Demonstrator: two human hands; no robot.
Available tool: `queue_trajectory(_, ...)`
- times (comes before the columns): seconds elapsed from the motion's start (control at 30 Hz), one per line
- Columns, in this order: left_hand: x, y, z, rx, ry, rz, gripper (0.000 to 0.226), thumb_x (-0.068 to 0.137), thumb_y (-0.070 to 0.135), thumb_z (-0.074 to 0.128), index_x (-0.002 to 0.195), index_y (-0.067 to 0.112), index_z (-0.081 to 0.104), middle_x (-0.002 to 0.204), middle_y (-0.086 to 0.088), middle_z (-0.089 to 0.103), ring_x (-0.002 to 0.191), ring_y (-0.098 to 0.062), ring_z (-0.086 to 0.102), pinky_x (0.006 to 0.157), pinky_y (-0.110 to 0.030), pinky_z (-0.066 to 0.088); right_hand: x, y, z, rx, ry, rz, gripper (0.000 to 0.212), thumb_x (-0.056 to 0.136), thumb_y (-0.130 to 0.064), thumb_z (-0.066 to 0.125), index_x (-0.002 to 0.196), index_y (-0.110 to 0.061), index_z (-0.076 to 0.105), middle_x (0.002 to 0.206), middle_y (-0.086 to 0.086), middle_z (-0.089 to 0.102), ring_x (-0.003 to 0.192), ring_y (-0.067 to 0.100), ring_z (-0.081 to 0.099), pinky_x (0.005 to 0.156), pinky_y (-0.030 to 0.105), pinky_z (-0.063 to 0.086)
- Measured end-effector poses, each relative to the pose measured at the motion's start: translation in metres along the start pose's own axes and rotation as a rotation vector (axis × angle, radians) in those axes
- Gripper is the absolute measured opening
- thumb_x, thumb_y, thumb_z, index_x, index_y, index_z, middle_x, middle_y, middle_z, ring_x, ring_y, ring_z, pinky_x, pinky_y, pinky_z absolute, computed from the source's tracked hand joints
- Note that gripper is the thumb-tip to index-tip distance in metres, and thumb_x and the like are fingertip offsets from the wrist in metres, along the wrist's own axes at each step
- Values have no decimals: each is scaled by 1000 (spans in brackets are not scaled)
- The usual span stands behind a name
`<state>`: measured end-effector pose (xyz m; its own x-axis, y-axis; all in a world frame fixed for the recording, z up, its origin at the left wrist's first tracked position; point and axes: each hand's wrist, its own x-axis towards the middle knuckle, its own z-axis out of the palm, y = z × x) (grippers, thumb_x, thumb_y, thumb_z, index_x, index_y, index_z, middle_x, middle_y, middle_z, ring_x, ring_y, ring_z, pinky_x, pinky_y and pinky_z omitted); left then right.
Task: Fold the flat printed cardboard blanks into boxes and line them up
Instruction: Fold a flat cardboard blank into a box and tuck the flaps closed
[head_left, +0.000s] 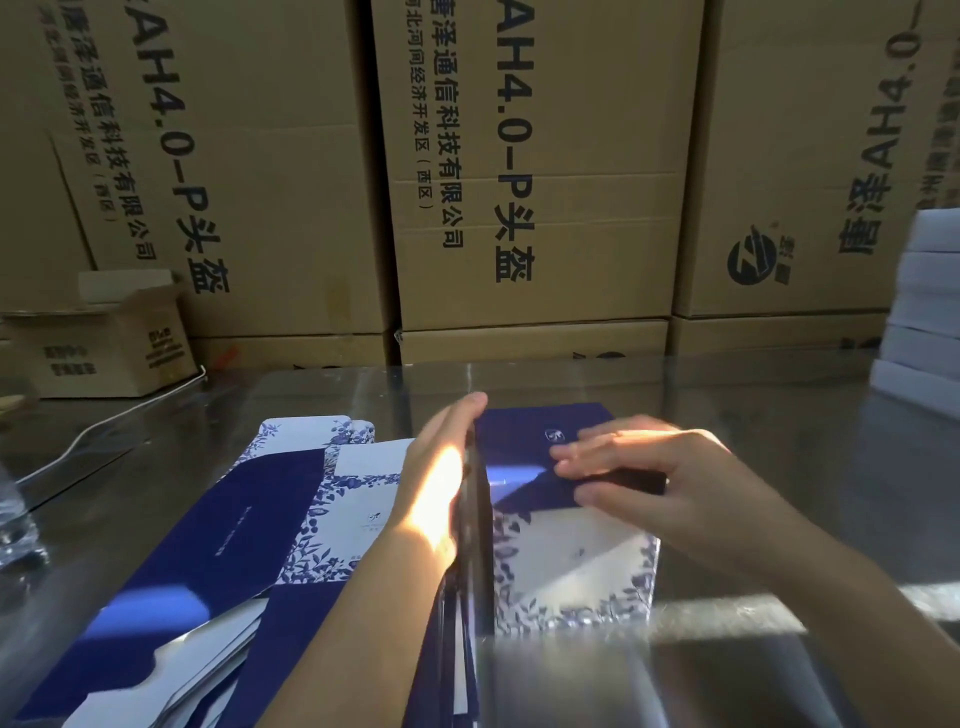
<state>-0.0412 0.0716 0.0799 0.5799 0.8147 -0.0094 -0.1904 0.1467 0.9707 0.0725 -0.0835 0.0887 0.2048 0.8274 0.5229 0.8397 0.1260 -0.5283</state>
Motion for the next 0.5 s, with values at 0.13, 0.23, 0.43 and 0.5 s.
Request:
queue_trajectory(0.13,-3,2,-3,39,-106,372,22,77,26,65,99,28,68,113,16,61,92,16,57,76,-4,42,5,16,15,-34,170,65,30,83,-21,71,94,-49,67,104,-41,60,115,-13,47,98,2,27)
queue_trajectory(0.23,-5,-4,-5,131,-278,491,19,77,10,70,92,21,73,93,10,73,85,4,65,70,-6,46,6,22,20,3,284,69,28,79,-20,75,91,-45,69,103,-38,62,110,-12,52,96,4,32)
queue_trajectory(0.43,0,-11,-8,516,-301,716,31,67,12,83,83,35,71,92,19,69,92,5,62,80,-6,43,7,25,22,56,329,71,28,74,-17,80,89,-39,71,97,-32,66,104,-12,57,91,3,36)
queue_trajectory(0.5,2,-12,-8,541,-286,745,31,67,13,83,83,37,70,92,21,69,94,5,61,84,-6,41,7,25,23,42,345,56,28,74,-15,79,88,-38,71,95,-30,67,103,-11,57,92,5,36)
